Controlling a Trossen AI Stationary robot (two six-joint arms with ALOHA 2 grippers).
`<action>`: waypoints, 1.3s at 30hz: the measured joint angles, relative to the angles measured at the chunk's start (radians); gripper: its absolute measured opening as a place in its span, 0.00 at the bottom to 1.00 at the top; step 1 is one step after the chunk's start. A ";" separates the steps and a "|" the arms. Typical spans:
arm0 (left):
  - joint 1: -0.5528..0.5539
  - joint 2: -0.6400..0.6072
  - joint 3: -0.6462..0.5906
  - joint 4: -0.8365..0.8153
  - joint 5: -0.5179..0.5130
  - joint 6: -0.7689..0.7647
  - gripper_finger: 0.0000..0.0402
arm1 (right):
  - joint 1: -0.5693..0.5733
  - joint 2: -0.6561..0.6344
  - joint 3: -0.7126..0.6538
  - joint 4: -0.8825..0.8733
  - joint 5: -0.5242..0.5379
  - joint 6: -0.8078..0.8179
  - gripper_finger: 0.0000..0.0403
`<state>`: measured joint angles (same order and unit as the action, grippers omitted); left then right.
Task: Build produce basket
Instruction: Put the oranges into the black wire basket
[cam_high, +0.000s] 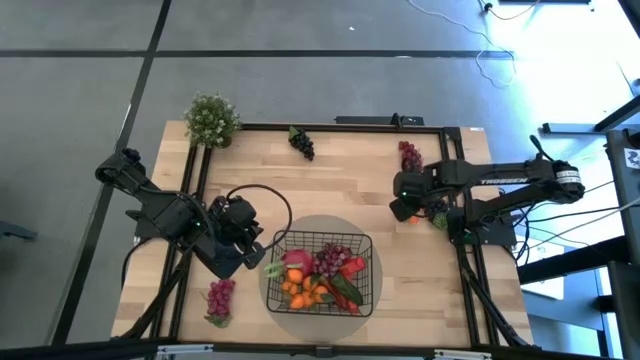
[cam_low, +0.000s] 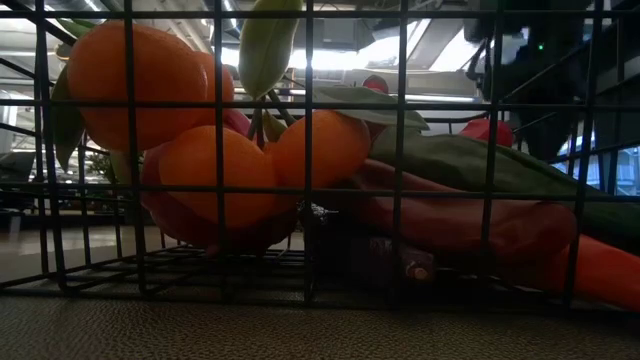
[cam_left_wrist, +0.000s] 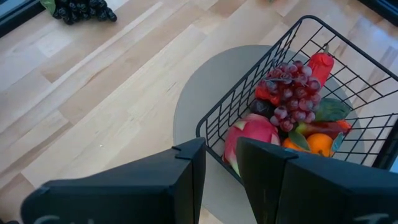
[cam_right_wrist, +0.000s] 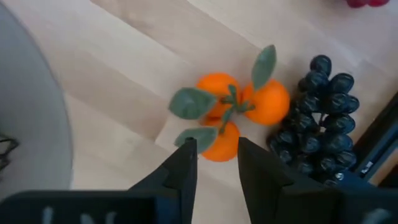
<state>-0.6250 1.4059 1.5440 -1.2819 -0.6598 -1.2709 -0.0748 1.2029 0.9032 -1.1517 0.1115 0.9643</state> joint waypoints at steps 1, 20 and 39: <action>0.000 0.000 0.000 0.000 0.000 0.000 0.19 | -0.005 0.000 -0.011 0.007 0.001 -0.001 0.25; 0.000 0.000 0.000 -0.001 0.000 0.000 0.19 | -0.095 0.000 -0.147 0.164 0.054 -0.052 0.25; 0.000 0.000 0.000 -0.005 0.000 0.000 0.19 | -0.138 -0.001 -0.210 0.251 0.045 -0.159 0.02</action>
<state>-0.6254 1.4059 1.5440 -1.2865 -0.6598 -1.2707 -0.2131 1.2018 0.6929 -0.9012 0.1566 0.8051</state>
